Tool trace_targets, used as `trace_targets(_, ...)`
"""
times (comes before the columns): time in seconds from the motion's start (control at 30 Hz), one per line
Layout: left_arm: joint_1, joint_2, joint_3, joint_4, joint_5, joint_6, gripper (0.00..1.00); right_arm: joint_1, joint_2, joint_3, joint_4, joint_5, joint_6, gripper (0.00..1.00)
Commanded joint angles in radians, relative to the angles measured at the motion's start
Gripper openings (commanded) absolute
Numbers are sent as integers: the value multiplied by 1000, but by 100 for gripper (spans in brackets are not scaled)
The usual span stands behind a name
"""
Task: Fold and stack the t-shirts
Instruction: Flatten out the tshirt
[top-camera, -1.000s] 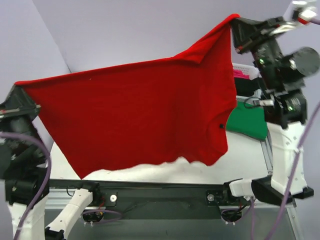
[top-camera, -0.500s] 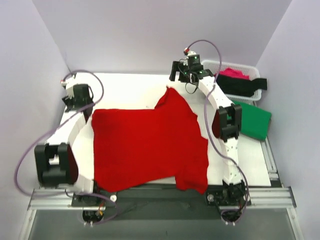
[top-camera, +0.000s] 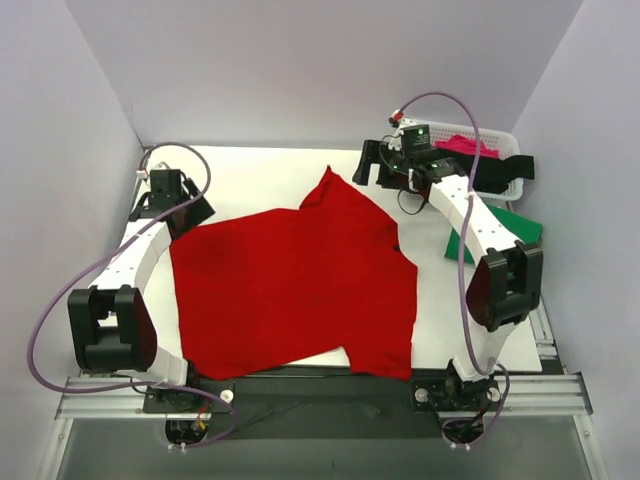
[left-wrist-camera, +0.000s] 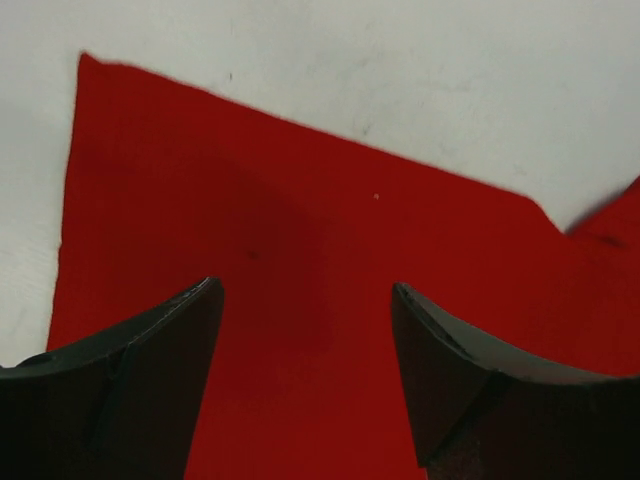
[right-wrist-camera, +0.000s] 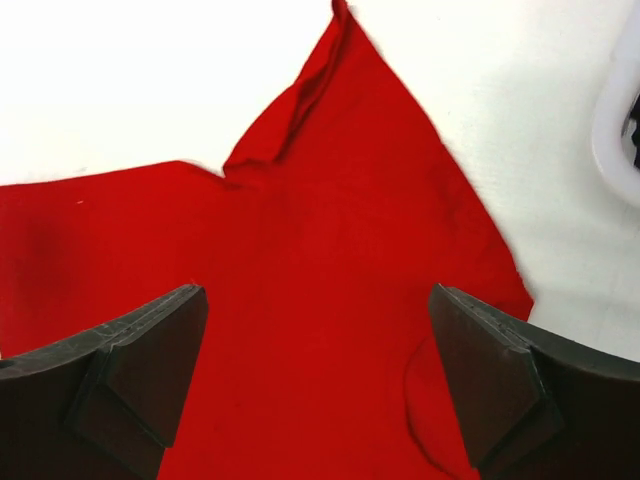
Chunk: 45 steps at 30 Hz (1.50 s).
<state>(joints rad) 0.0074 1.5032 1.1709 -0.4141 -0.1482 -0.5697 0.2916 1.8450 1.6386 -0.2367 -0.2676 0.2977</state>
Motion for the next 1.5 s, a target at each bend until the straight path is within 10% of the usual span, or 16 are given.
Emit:
trace_targets(0.0, 2, -32, -62, -81, 148, -96, 78, 0, -73, -127, -3, -38, 37, 100)
trace_targets(0.67, 29, 290, -11, -153, 292, -12, 82, -8, -52, -393, -53, -142, 153, 99)
trace_targets(1.47, 28, 850, 743, -304, 323, 142, 82, -57, 422, 177, -280, -116, 170, 96)
